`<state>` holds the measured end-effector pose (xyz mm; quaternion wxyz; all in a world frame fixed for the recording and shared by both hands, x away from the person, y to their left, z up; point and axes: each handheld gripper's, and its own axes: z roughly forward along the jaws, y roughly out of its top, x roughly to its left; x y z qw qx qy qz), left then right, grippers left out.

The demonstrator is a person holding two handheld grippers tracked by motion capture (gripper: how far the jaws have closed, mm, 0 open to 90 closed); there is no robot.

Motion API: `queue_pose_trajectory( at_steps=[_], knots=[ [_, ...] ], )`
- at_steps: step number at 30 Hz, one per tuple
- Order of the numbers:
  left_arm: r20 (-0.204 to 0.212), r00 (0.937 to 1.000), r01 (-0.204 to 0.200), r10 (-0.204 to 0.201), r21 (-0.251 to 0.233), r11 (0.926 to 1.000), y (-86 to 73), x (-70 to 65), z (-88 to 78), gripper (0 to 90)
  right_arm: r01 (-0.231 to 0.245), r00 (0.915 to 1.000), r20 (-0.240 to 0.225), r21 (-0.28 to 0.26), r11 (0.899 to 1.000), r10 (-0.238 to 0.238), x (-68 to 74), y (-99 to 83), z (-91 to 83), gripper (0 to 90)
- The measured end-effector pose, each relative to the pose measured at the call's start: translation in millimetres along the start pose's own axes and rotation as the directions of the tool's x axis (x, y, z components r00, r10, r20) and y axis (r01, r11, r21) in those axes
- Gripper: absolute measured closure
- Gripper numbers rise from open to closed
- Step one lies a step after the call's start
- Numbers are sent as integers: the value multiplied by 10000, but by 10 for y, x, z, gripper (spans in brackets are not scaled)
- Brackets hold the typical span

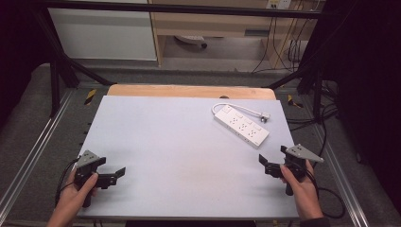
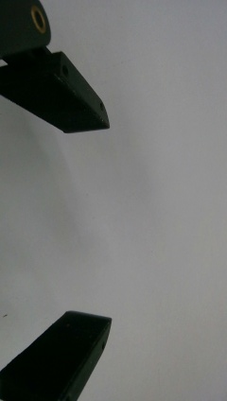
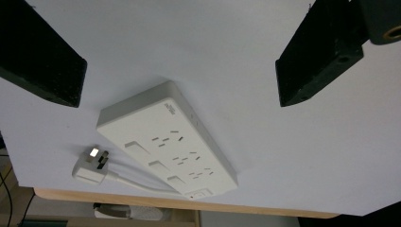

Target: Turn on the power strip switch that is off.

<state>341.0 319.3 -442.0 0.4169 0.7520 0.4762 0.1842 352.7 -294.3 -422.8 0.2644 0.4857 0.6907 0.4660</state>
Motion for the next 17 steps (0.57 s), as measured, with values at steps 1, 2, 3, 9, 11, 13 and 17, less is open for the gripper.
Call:
queue_pose_trajectory(
  at_steps=[1, 2, 3, 9, 11, 13, 17],
  knots=[
    [6, 10000, 37, -37, -40, 10000, 0, -4, 2, 64, 2, 10000, 3, 48, 10000, -2, -1, -22, 1, 32],
    [10, 10000, 33, -33, -42, 10000, 0, -5, 1, 64, 55, 10000, 33, 72, 10000, -55, -4, -41, 4, 32],
    [-1, 10000, 6, -6, -27, 10000, 0, -5, -1, 64, 64, 10000, 19, 137, 9999, -64, -5, -59, 6, 32],
    [20, 10000, -25, 25, -11, 10000, 0, -9, -1, 64, -7, 10000, -59, 483, 9988, 10, 0, -150, 59, 31],
    [25, 10000, -29, 29, 0, 10000, 0, -10, 0, 64, 32, 9999, -132, 720, 9974, -22, 17, -176, 95, 31],
    [24, 10000, -40, 40, 10, 10000, 1, -11, 1, 64, 192, 9997, -133, 981, 9950, -180, 34, -200, 143, 31],
    [38, 10000, -63, 63, 25, 10000, 2, -14, 4, 64, 247, 9996, 95, 1343, 9906, -262, 27, -224, 231, 34]
  ],
)
